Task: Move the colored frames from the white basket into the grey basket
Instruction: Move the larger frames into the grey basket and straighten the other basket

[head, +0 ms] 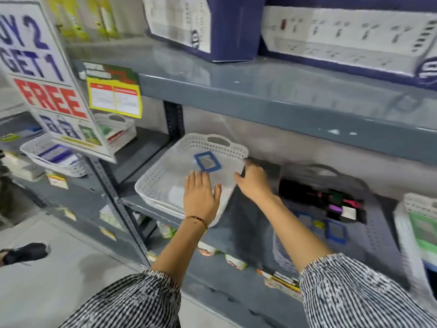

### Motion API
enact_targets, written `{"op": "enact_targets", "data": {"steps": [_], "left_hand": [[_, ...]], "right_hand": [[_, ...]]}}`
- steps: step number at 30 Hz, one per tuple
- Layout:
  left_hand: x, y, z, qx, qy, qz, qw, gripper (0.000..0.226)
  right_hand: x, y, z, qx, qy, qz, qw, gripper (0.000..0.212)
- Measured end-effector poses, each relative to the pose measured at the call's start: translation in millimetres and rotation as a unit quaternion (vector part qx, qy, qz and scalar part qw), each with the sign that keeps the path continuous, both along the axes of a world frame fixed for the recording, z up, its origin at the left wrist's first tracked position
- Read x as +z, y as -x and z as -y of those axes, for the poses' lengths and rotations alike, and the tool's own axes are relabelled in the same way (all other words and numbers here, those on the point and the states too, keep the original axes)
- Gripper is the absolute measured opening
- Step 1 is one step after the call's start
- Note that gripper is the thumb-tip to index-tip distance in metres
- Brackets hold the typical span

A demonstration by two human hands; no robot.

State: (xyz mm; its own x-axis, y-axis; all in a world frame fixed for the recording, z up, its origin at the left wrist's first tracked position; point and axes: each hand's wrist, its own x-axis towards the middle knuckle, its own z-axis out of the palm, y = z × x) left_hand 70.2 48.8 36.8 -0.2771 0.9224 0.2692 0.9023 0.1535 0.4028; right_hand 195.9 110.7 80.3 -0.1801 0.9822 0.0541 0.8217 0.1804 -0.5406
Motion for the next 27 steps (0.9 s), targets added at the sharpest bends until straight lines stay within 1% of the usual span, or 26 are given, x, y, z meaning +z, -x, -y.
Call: {"op": "enact_targets", "data": {"steps": [3,6,8,10,13,16,20,27], "left_hand": [[-2.2,33.1,-13.6,0.015,-0.003,0.000,1.000,0.055],[-1.7,47.8,-23.0,0.018,0.009,0.003,1.000,0.053],[-2.3,53.0,-28.6,0.023,0.017,0.001,1.000,0.054],[-4.8,55.0,-30.1,0.028,0.031,-0.007,0.999,0.059],[-14.0,56.4,-28.8,0.026,0.019,-0.017,0.999,0.062],[-18.8,57.8,-28.6,0.022,0.013,-0.029,0.999,0.062],[-19.5,57.4,-29.4,0.019,0.008,-0.038,0.999,0.061],[-21.5,57.5,-29.5,0.026,0.013,-0.049,0.998,0.059]], "right_hand": [[-10.0,43.2,-26.1,0.008,0.015,0.006,1.000,0.051],[-23.6,69.3,-47.8,-0.014,0.043,-0.016,0.999,0.045],[-34.3,85.6,-60.8,-0.025,0.063,-0.009,0.998,0.042],[-43.1,99.0,-71.2,-0.027,0.082,0.007,0.996,0.045],[-51.0,114.1,-82.5,-0.034,0.090,0.048,0.994,0.055],[-58.6,122.1,-90.9,-0.036,0.089,0.081,0.992,0.062],[-67.4,124.9,-99.3,-0.036,0.081,0.099,0.991,0.070],[-77.8,125.8,-104.6,-0.030,0.066,0.114,0.991,0.070]]}}
